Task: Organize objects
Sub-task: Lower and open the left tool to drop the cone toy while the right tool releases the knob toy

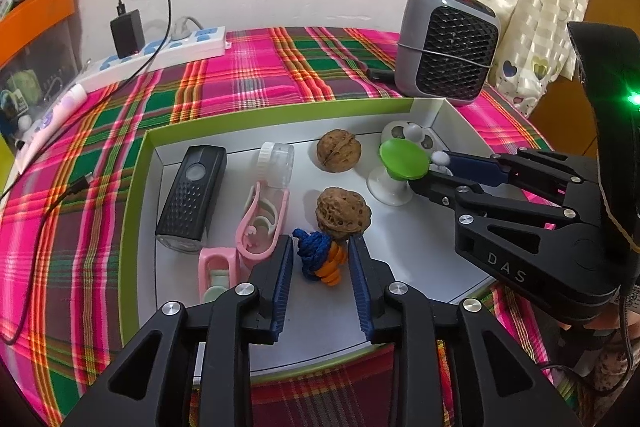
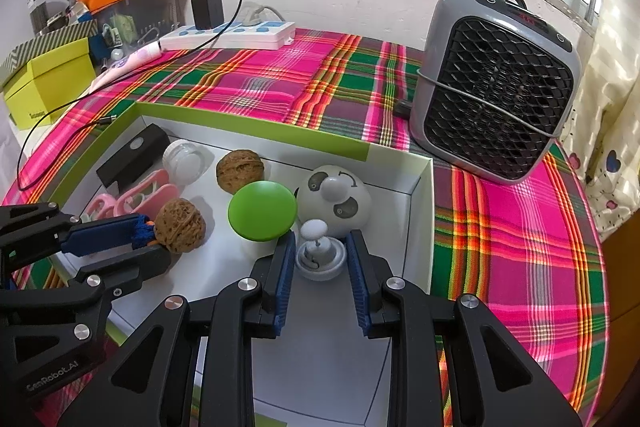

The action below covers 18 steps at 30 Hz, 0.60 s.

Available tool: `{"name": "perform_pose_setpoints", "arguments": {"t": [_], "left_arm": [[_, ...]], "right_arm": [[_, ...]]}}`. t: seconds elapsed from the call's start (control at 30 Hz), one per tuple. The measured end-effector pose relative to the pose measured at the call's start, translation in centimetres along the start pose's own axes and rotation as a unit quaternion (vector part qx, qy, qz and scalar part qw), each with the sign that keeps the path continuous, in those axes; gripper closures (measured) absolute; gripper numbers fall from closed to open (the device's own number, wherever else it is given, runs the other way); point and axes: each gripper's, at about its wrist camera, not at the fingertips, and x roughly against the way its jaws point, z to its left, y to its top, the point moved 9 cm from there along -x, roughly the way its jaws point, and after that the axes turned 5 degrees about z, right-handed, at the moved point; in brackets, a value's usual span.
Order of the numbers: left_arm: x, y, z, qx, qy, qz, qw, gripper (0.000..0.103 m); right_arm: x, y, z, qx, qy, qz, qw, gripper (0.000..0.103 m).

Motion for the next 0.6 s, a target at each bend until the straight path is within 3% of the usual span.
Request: {"name": "perform_pose_setpoints", "arguments": {"t": [0.17, 0.6], "left_arm": [[0.07, 0.02, 0.07, 0.002, 0.001, 0.0, 1.0, 0.073], [0.36, 0.02, 0.05, -0.002, 0.0, -0.004, 1.0, 0.066]], "right_arm": [[0.08, -0.02, 0.24, 0.003, 0.003, -0.001, 1.0, 0.066], [0.47, -0.1, 0.1, -0.009, 0.005, -0.006, 1.0, 0.064]]}}
